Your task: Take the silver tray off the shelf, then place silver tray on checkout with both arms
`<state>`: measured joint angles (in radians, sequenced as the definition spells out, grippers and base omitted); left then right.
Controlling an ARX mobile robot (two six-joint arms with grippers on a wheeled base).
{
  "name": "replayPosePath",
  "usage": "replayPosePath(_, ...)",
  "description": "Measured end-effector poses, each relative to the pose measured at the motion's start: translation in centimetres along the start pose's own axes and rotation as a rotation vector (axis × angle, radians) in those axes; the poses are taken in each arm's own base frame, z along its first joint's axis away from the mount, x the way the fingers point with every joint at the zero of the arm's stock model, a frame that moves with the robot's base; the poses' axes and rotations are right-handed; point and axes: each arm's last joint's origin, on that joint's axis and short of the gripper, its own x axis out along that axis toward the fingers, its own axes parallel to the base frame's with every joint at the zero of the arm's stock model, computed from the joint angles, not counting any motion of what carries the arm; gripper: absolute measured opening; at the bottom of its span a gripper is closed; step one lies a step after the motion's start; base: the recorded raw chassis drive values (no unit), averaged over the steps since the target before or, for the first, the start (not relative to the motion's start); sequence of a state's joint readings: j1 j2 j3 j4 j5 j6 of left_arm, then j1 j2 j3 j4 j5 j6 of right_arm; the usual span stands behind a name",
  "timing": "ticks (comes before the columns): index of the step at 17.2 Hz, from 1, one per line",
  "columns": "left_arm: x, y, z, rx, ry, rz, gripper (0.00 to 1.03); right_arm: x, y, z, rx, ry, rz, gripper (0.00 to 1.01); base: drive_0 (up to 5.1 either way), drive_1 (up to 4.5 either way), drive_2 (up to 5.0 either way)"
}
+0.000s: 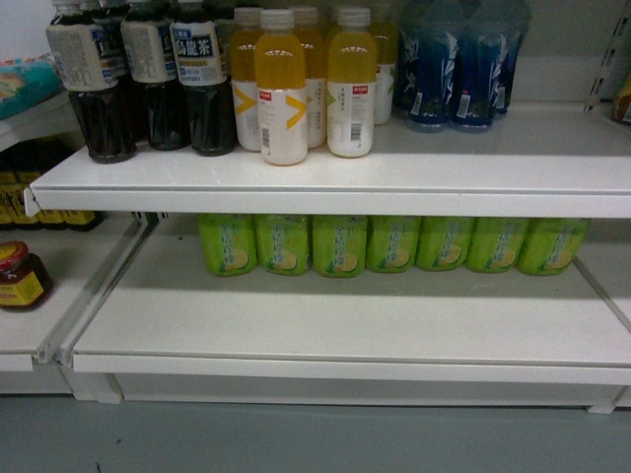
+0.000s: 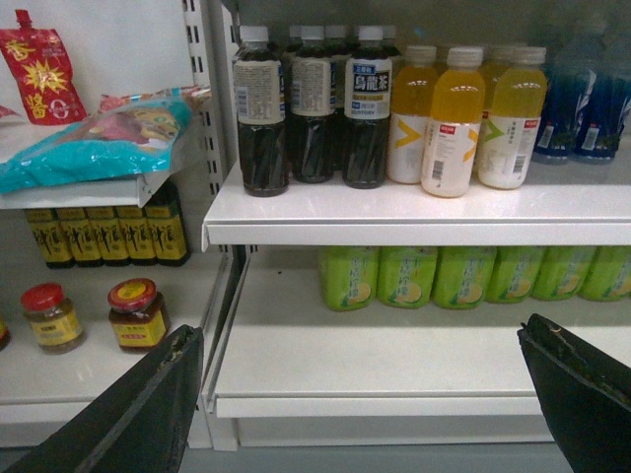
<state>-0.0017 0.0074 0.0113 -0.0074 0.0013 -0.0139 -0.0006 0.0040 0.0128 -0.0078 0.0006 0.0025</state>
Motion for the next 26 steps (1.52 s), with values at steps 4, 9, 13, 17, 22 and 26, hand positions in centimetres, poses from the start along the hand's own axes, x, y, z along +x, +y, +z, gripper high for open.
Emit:
replayPosePath(4,0.0,0.01,0.03,0.004,-0.003,0.003,0.98,0.0,0.0,0.03,0.001,-0.003,0.001,0.98,0.0,0.0,0.0)
replayPosePath(9,0.0,0.01,0.03,0.004,-0.003,0.002,0.98,0.0,0.0,0.03,0.001,-0.003,0.001,0.98,0.0,0.0,0.0)
replayPosePath(13,0.0,0.0,0.03,0.004,-0.003,0.001,0.98,0.0,0.0,0.04,0.0,-0.004,0.0,0.98,0.0,0.0,0.0)
replayPosePath(17,0.0,0.0,0.05,0.004,-0.005,0.001,0.98,0.0,0.0,0.03,0.0,-0.003,0.0,0.98,0.0,0.0,0.0)
replayPosePath(22,0.0,0.0,0.04,0.004,-0.004,0.001,0.98,0.0,0.0,0.04,0.0,-0.004,0.0,0.98,0.0,0.0,0.0)
replayPosePath(26,0.0,0.0,0.04,0.004,-0.004,0.001,0.98,0.0,0.0,0.04,0.0,-0.004,0.0,0.98,0.0,0.0,0.0)
